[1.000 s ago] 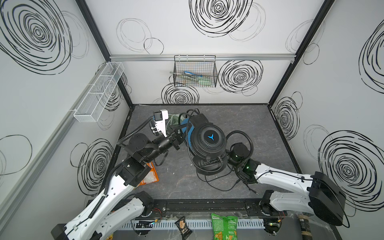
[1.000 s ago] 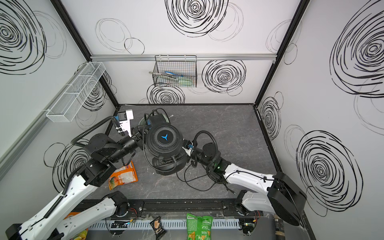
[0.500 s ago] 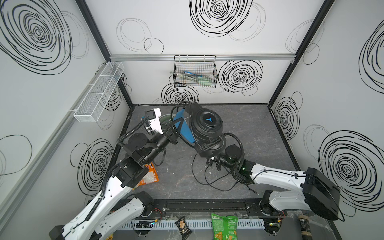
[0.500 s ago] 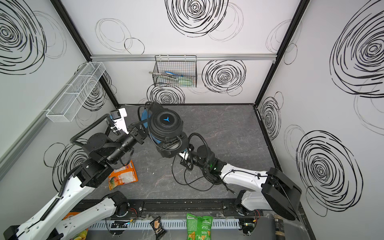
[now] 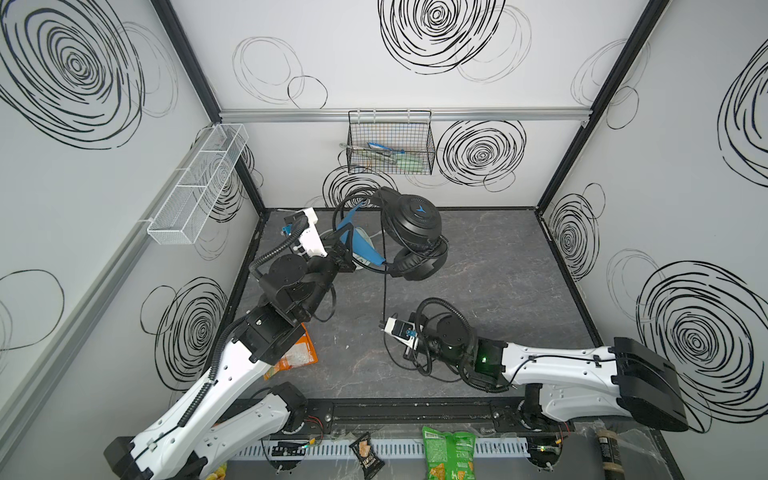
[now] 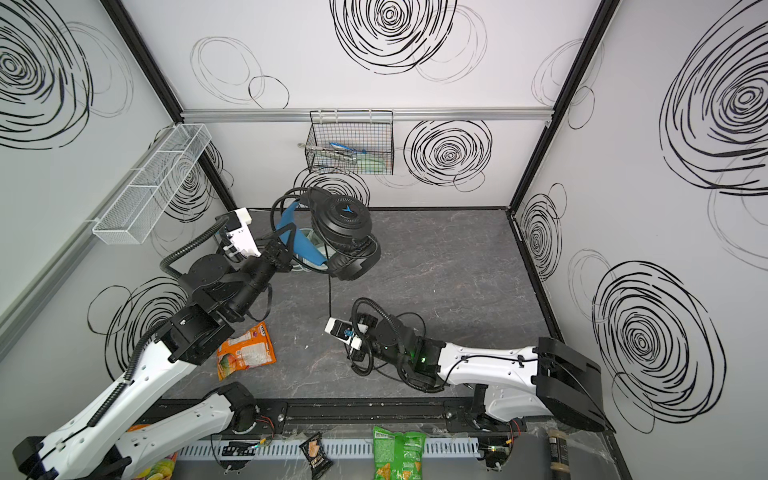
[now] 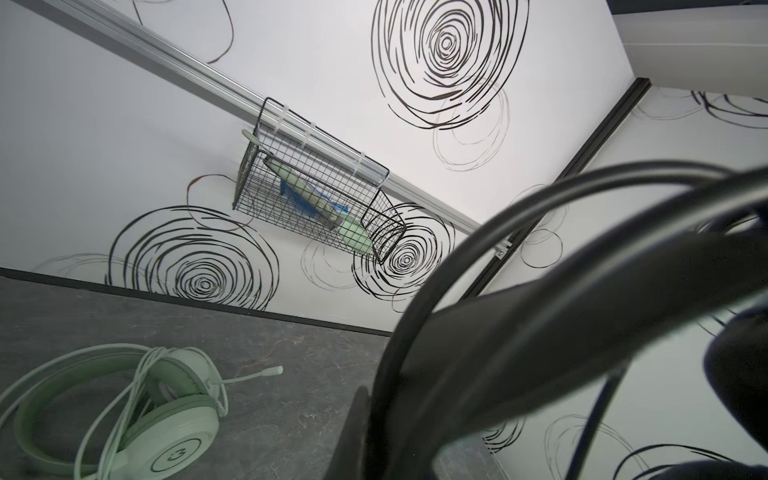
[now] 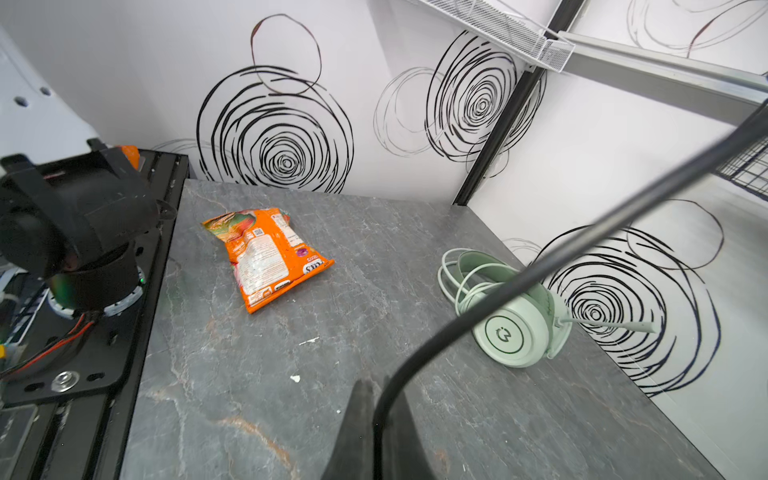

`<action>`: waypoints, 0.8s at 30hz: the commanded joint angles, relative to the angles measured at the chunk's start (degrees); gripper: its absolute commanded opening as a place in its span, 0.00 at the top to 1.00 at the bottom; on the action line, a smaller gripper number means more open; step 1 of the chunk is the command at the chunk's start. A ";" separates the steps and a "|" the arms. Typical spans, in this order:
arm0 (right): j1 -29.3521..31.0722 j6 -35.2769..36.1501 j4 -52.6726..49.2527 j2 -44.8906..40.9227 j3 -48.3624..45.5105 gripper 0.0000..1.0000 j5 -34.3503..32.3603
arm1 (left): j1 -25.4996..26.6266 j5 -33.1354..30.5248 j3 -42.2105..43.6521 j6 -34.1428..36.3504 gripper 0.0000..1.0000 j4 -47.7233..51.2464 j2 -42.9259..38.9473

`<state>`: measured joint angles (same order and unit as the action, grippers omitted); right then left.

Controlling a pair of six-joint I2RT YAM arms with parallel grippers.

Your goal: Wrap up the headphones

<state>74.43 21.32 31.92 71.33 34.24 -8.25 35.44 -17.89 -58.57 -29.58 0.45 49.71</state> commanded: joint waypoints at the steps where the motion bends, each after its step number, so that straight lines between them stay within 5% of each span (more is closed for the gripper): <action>1: 3.24 3.13 -8.31 -2.30 4.41 1.00 -6.61 | 0.39 -8.59 -2.32 4.71 1.00 -7.41 0.00; 13: 6.68 6.80 -24.67 -8.22 15.58 1.00 -13.88 | 9.41 -30.04 6.03 28.13 1.00 -17.72 4.77; 24: 2.08 8.82 -38.23 -8.98 24.08 1.00 -15.62 | 19.31 -44.87 12.63 54.17 1.00 -29.65 6.31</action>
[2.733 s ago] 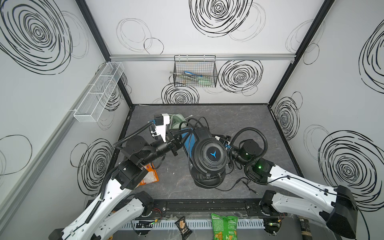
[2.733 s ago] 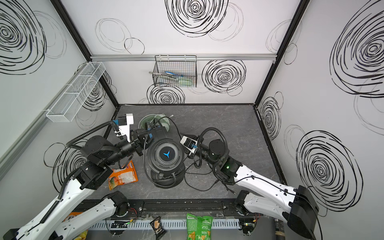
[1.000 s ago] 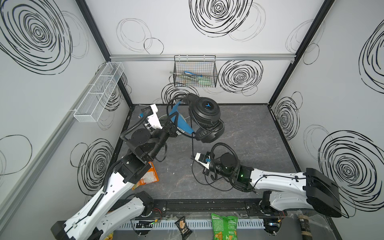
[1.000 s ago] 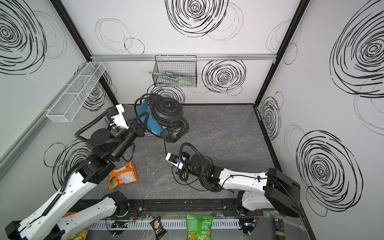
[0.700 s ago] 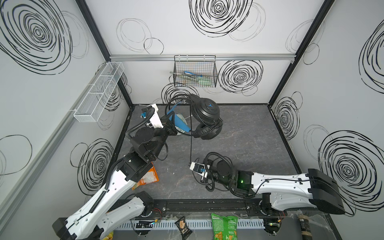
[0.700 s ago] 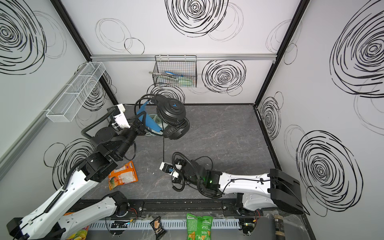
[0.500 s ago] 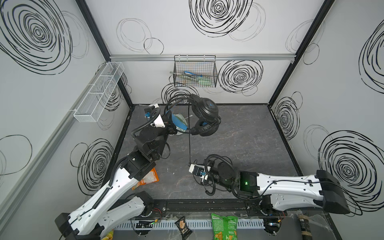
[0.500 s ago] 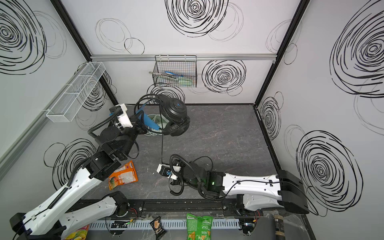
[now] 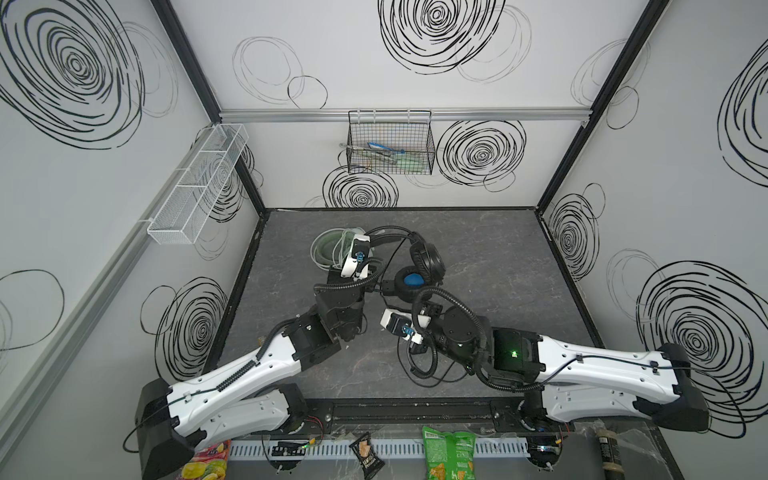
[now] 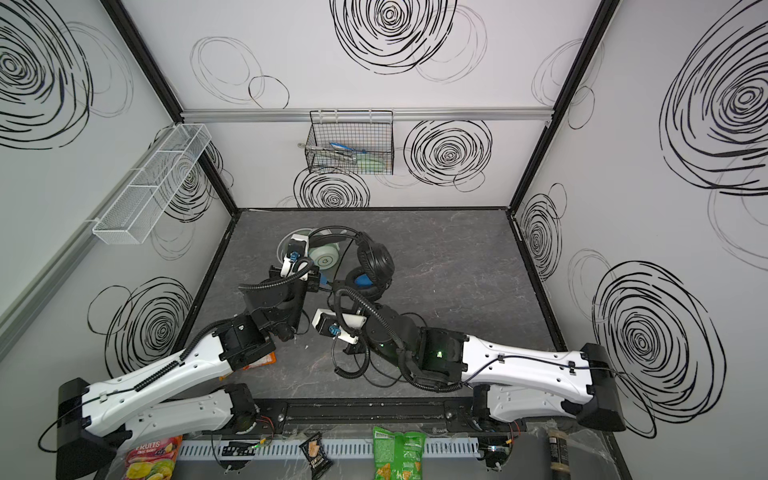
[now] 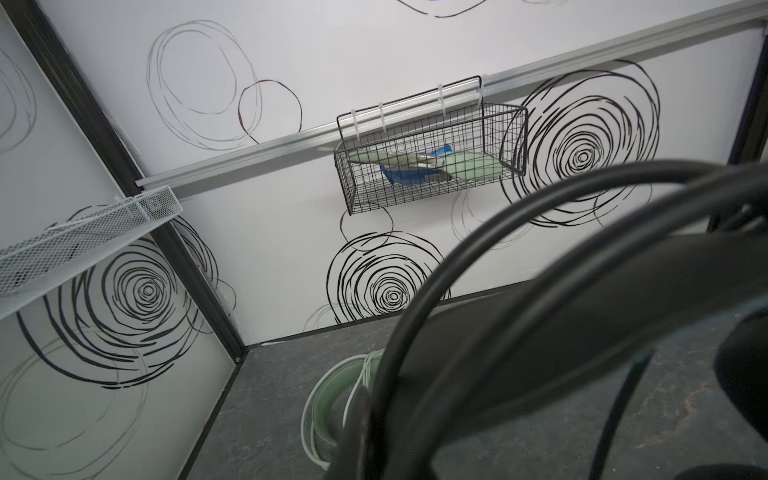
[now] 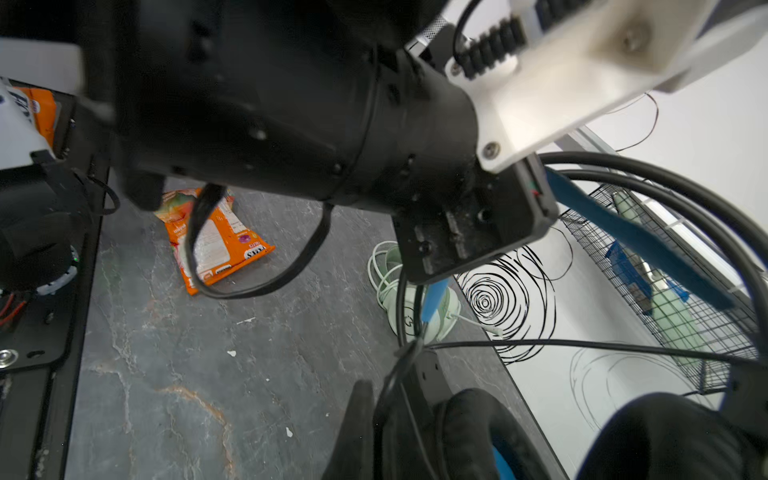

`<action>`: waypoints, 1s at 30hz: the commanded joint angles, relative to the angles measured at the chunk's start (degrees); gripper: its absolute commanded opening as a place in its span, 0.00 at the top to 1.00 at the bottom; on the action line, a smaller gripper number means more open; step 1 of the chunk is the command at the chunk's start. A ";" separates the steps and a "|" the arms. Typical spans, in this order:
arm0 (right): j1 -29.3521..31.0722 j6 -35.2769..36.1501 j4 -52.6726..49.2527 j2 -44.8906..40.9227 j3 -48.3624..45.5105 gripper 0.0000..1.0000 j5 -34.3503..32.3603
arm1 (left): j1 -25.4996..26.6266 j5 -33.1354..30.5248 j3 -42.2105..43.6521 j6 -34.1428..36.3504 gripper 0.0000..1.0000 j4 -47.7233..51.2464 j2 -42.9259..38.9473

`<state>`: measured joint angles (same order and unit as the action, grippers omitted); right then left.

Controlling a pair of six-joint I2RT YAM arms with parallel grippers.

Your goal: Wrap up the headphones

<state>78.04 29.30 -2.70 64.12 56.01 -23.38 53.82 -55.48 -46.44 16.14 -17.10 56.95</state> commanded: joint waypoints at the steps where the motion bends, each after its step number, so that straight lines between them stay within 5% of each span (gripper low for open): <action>1: -2.37 0.72 -4.52 -2.28 2.63 1.00 -0.09 | 1.43 -8.14 1.17 10.34 1.00 -12.98 -1.05; 9: -7.86 2.03 -13.33 -3.87 4.64 1.00 1.08 | 4.07 -13.00 3.06 23.02 1.00 -13.70 0.26; 20: -8.17 4.38 -15.64 -2.50 4.93 1.00 -8.60 | 11.39 -20.01 6.89 51.07 1.00 -37.38 5.10; 22: -8.25 5.17 -14.06 -3.46 4.45 1.00 -10.99 | 12.32 -18.79 5.31 46.50 1.00 -28.80 4.32; 26: -8.56 7.08 -8.52 -6.43 2.09 1.00 -12.88 | 11.74 -10.33 -3.59 20.15 1.00 7.60 1.96; 30: -9.62 7.83 -5.55 -8.03 0.95 1.00 -13.96 | 11.04 -2.49 -7.22 9.39 1.00 21.48 1.51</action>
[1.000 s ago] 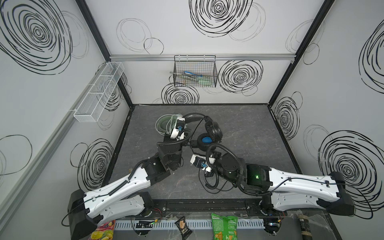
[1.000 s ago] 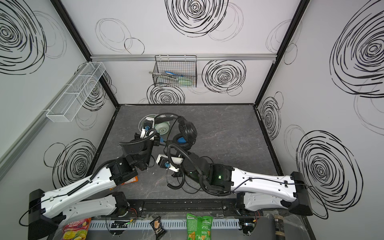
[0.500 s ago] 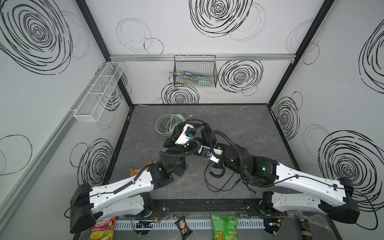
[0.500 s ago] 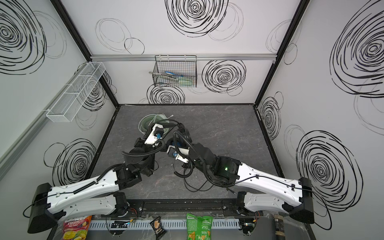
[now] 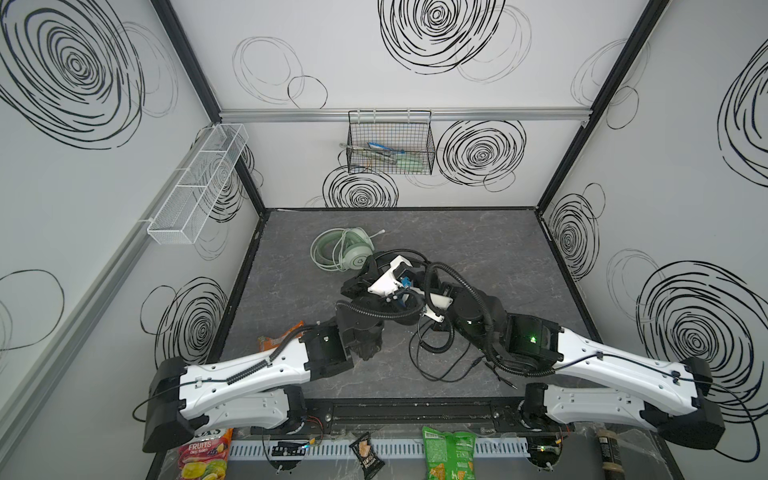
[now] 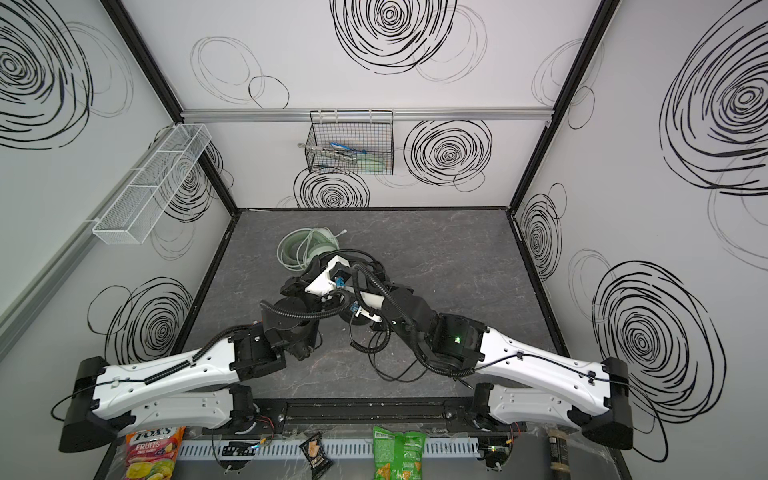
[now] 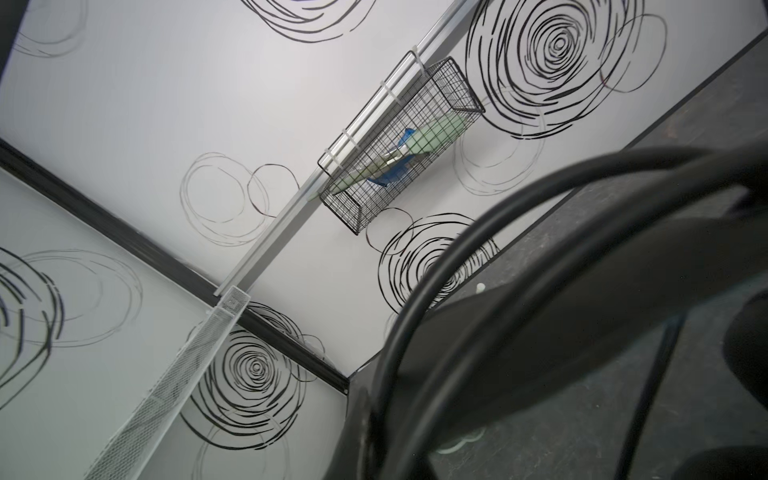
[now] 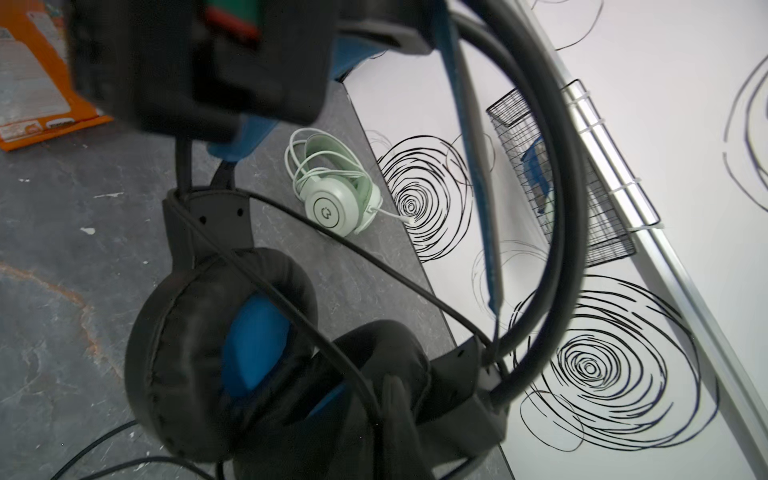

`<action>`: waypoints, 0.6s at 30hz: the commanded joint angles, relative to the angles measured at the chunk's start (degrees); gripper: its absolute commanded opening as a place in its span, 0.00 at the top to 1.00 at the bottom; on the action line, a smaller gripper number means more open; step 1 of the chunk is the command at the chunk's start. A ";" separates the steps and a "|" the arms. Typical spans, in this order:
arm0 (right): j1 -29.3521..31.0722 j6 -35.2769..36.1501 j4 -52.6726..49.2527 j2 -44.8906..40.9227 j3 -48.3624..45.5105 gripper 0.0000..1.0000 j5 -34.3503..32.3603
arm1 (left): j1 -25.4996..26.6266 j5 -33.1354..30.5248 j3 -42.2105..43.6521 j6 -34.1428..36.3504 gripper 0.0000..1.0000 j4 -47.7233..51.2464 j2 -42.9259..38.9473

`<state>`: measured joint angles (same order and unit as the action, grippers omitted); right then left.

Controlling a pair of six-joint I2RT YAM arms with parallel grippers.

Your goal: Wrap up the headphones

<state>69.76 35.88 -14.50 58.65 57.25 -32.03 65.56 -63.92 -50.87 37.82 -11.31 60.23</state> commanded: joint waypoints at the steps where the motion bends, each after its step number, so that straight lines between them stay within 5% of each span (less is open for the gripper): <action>1: -1.46 1.64 6.51 -2.67 -0.34 1.00 -5.49 | -0.76 7.43 -3.23 -13.74 1.00 17.90 -1.53; 18: -2.46 3.43 4.72 -1.54 -1.27 0.94 -12.08 | -5.25 21.47 -0.59 -18.24 1.00 28.28 -3.86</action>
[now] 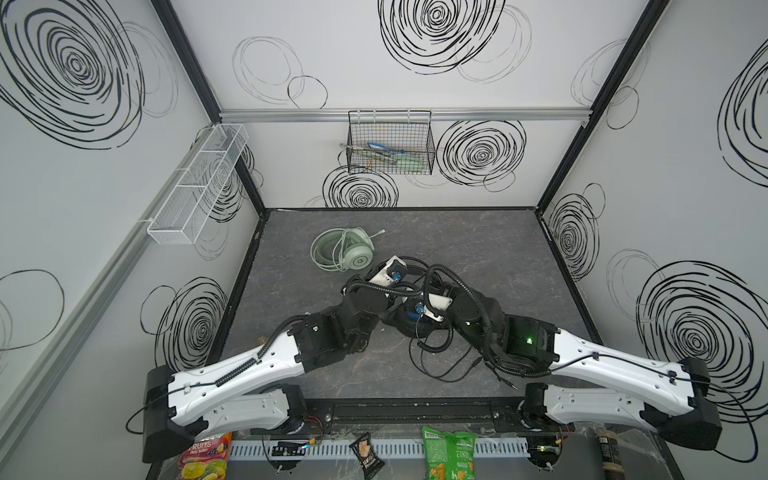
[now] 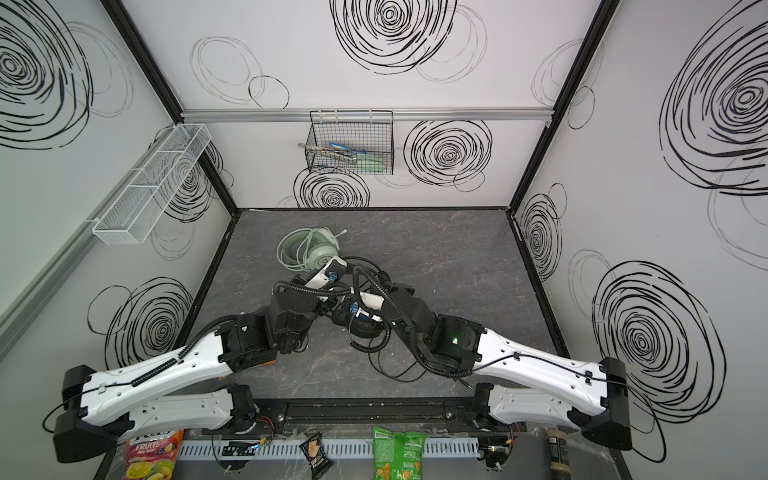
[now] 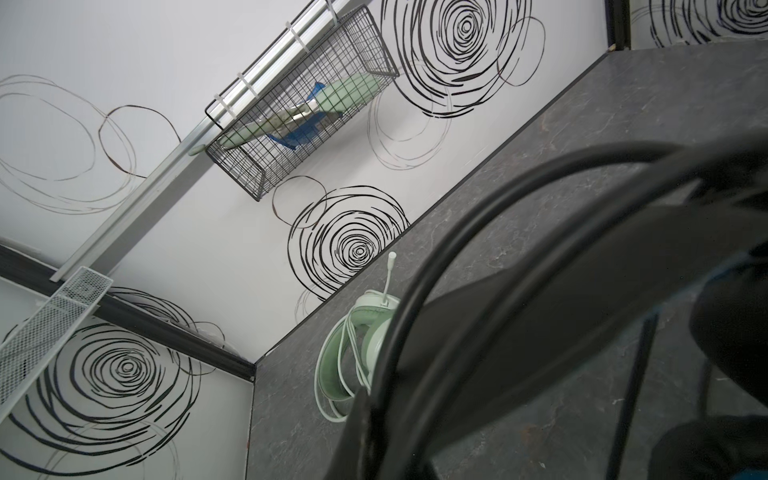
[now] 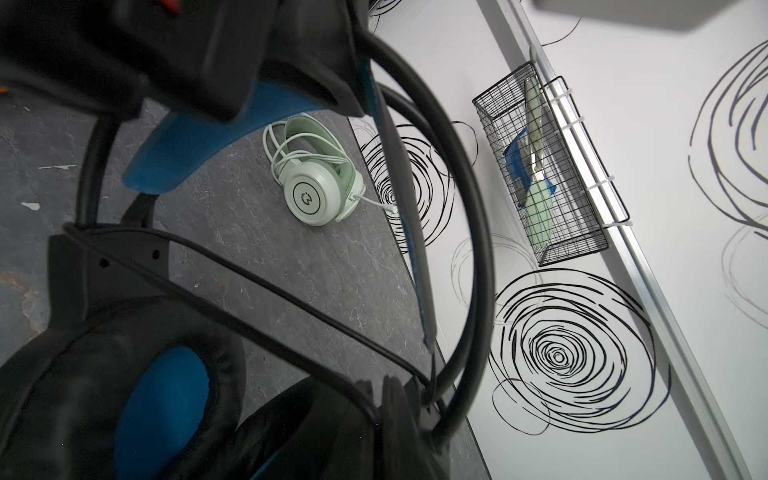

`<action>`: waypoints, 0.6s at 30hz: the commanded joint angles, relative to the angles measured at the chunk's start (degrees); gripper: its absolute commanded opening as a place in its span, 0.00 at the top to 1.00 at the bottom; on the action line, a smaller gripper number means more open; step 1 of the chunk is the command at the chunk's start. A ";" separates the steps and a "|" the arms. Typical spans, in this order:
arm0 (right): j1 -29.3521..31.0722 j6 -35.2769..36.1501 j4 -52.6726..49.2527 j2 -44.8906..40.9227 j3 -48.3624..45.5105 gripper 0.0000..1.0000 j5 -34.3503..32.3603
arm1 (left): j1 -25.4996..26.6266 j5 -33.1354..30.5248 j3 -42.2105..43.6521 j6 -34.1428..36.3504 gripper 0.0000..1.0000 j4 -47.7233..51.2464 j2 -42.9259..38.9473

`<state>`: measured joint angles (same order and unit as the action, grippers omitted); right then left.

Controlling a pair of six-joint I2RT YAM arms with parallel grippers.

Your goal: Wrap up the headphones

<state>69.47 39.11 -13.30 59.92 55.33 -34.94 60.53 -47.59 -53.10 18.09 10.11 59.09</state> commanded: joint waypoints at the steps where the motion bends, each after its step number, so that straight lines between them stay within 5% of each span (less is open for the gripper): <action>1: -1.89 0.46 3.39 -2.51 0.74 0.93 -9.38 | -0.52 5.47 2.30 1.77 1.00 7.09 -2.83; 18: 7.98 13.89 8.00 3.30 -0.26 0.94 -23.66 | -5.36 8.41 2.30 -5.34 1.00 12.30 -0.98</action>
<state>77.71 49.45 -10.55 64.84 53.82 -48.93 56.38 -39.68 -51.31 13.54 17.12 58.46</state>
